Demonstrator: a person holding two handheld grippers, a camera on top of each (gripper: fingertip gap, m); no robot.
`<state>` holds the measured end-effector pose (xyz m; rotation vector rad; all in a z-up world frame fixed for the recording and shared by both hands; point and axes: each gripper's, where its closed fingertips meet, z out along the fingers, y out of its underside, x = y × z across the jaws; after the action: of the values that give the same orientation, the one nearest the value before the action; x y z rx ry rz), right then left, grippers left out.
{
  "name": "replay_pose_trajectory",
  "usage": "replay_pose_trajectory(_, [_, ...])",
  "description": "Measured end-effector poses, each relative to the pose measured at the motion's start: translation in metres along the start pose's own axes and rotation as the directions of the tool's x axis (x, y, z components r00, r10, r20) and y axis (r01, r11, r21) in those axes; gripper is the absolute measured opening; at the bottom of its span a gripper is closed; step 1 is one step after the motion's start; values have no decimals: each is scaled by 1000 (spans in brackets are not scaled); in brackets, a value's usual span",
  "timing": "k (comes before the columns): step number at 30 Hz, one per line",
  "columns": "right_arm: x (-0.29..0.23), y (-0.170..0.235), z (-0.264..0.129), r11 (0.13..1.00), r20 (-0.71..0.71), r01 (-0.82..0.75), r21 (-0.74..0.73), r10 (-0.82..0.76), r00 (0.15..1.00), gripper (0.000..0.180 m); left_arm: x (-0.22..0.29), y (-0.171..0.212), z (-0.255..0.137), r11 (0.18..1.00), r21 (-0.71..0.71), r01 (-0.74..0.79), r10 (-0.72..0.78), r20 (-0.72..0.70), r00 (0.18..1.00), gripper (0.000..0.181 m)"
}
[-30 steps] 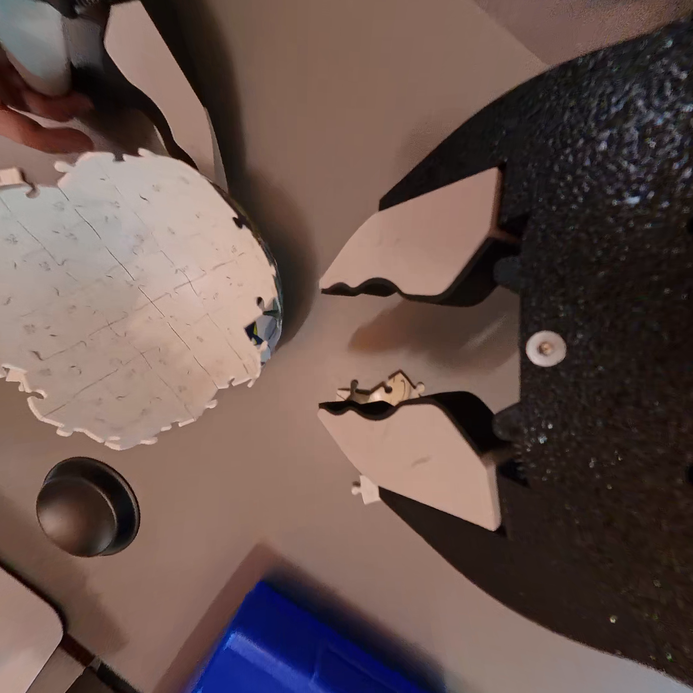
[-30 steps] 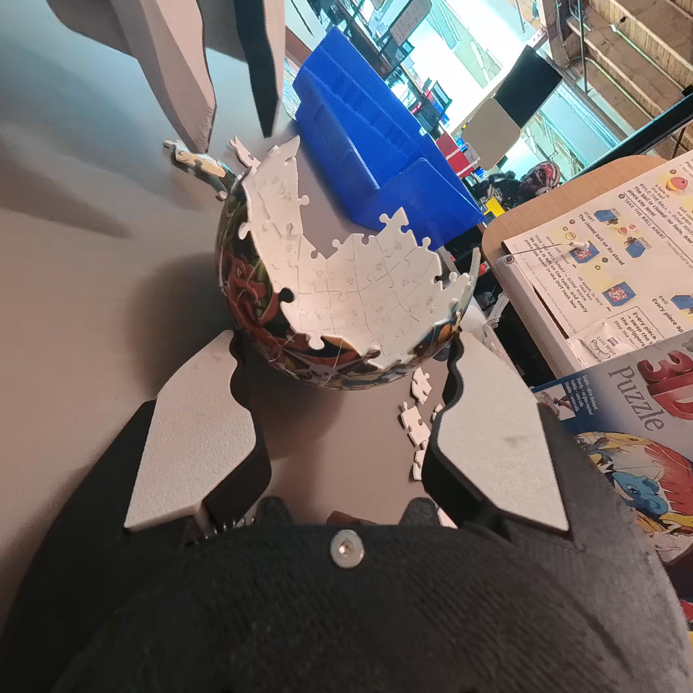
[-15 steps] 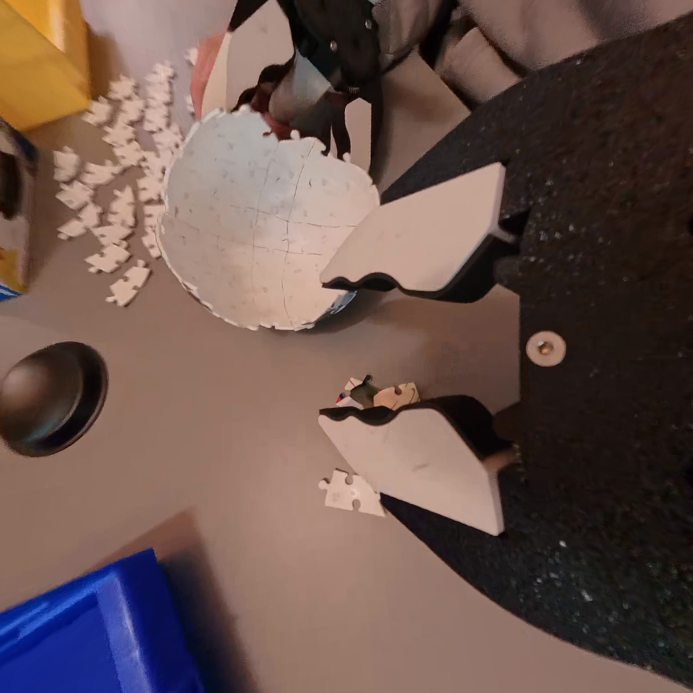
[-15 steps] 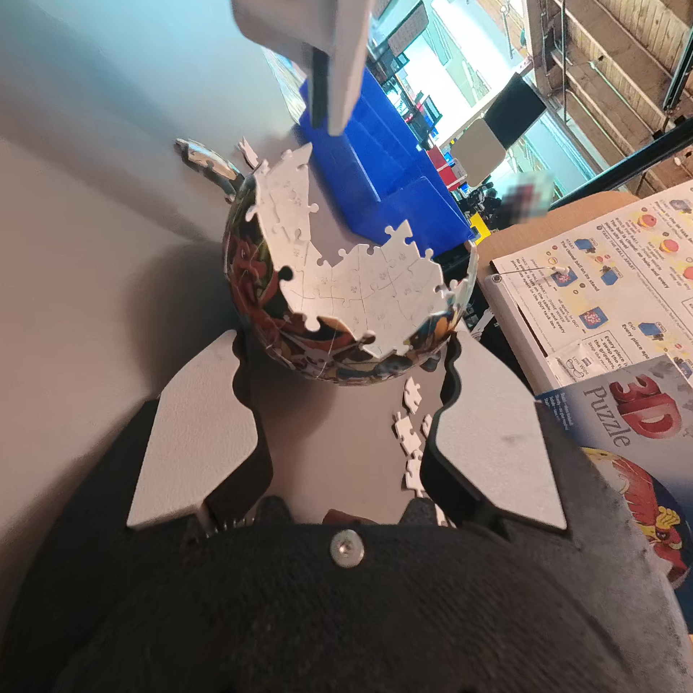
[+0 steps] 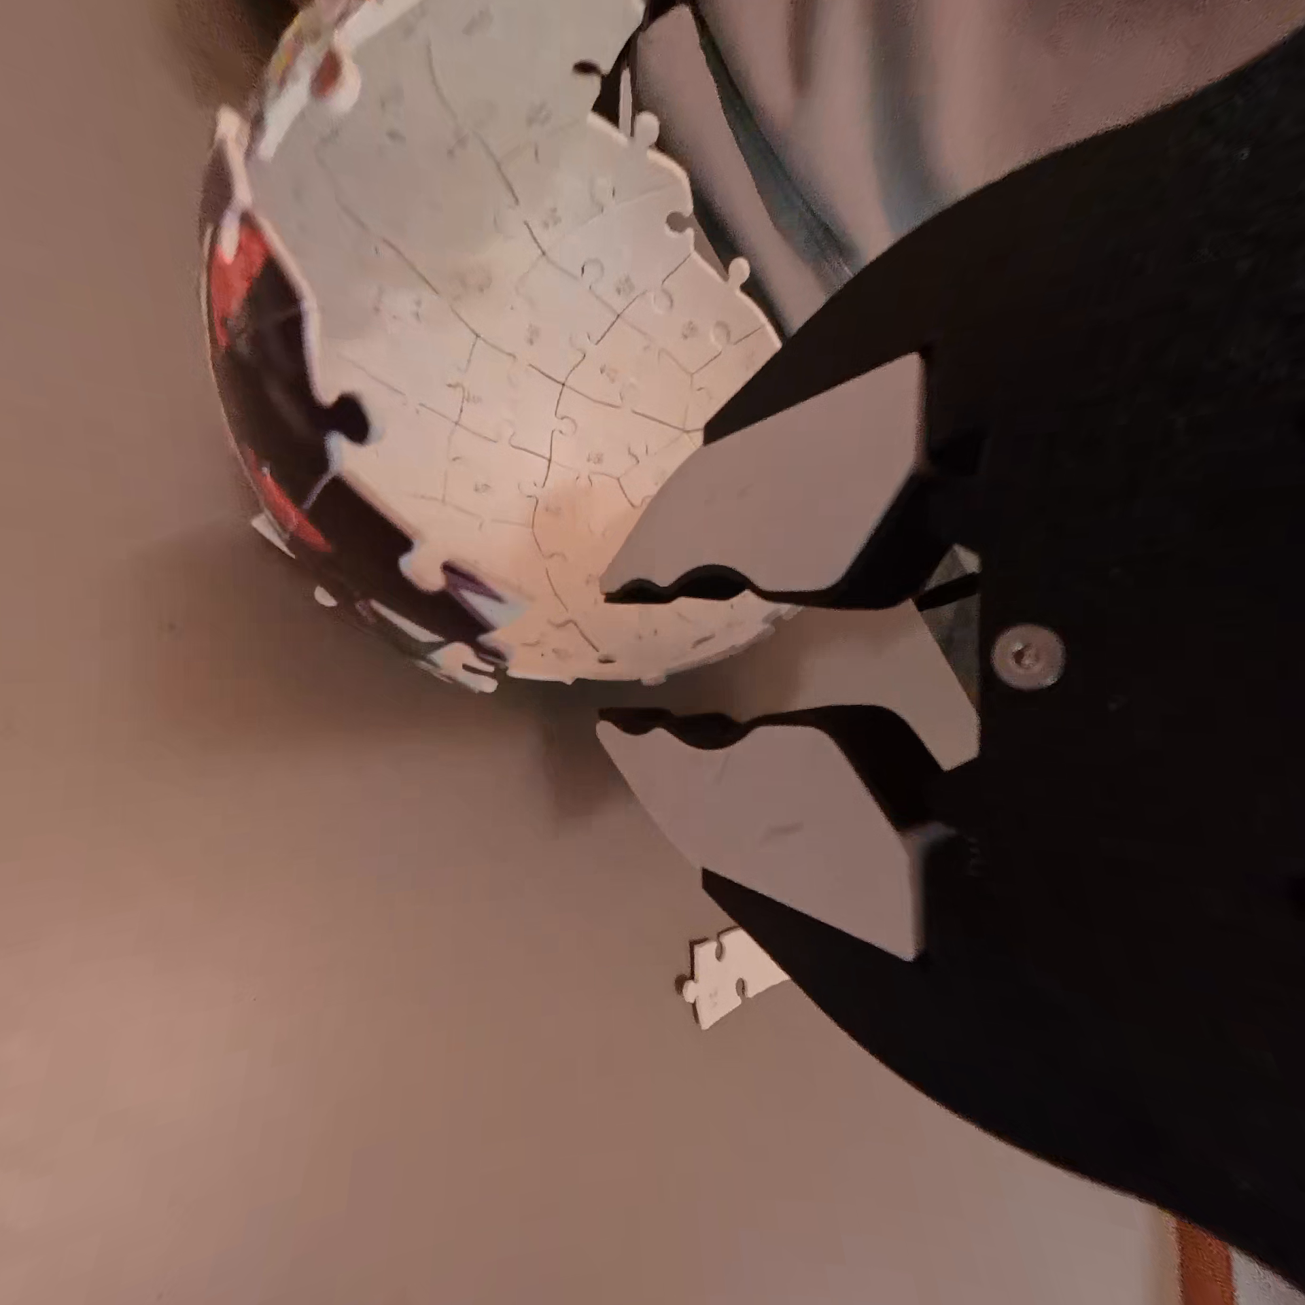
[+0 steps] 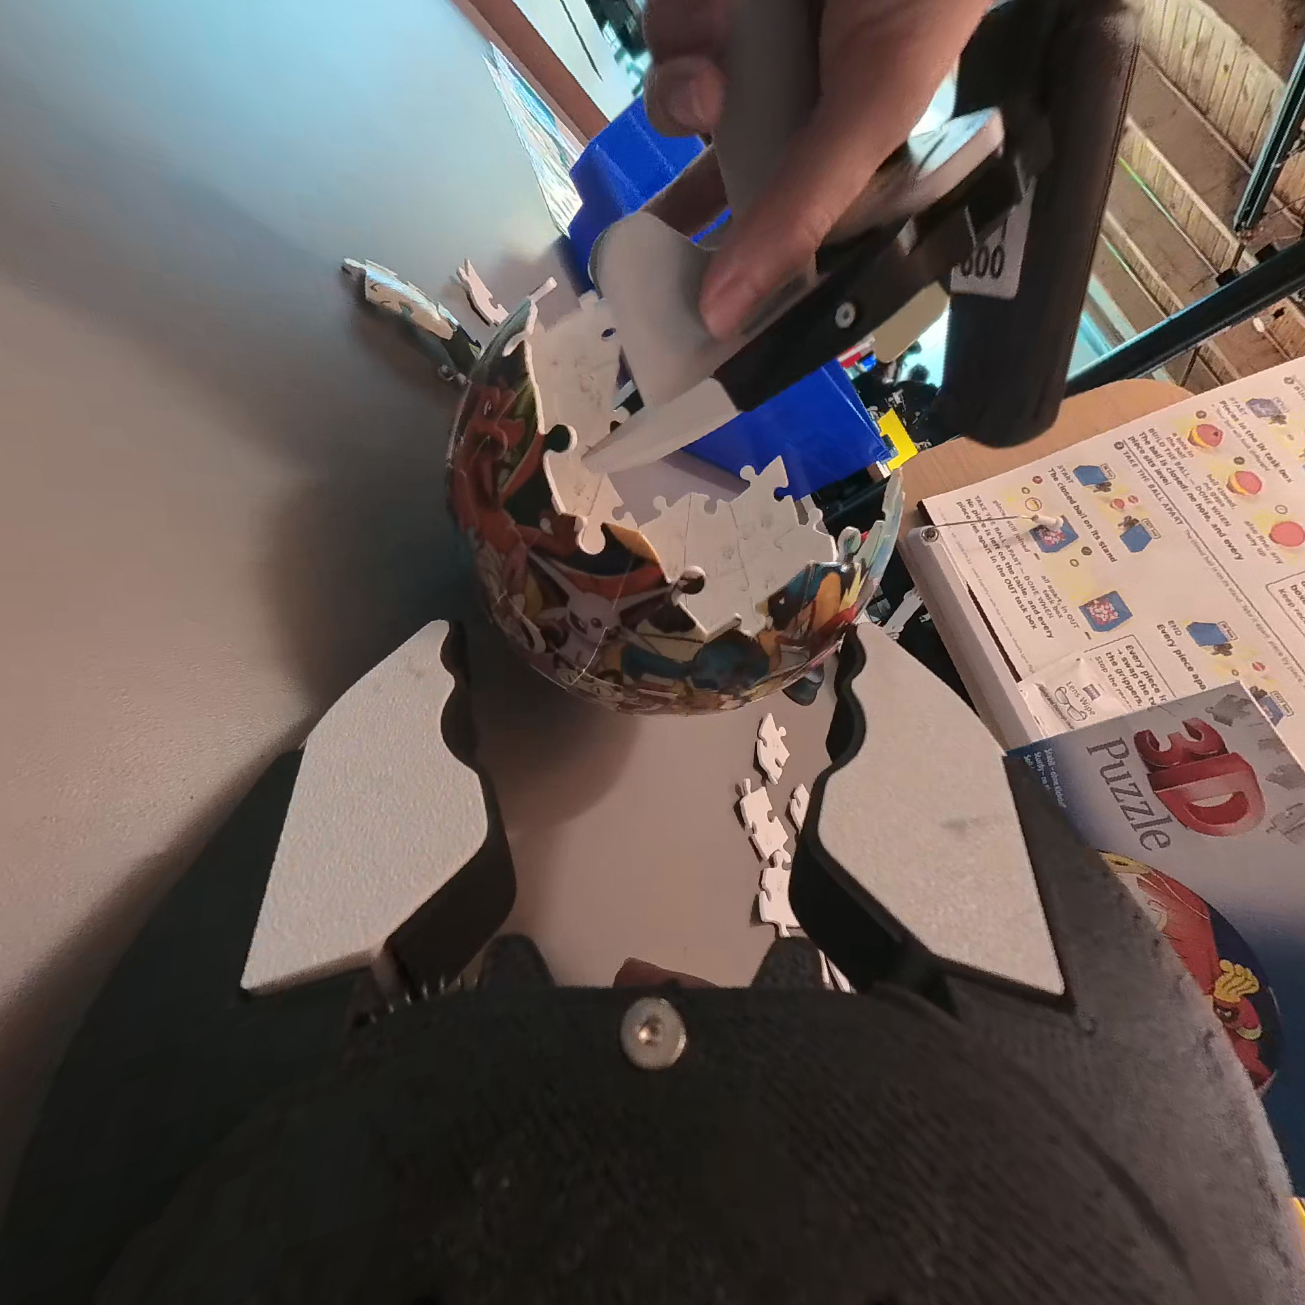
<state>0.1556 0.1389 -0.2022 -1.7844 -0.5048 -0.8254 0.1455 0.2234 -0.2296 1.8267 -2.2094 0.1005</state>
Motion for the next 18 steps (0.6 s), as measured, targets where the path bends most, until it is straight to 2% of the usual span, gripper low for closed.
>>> replay_pose_trajectory(8, [-1,1,-1,1000,9,12,-2,-12,1000,99,-2,-4,2,995,-93,32,-30,13,999,9])
replay_pose_trajectory(12, [-1,1,-1,1000,10,8,-2,-8,1000,99,-8,0,2,989,-144,37,-31,44,999,16])
replay_pose_trajectory(18, [-2,1,-1,1000,20,4,1,-4,1000,96,-10,-4,5,984,-164,68,-68,2,998,13])
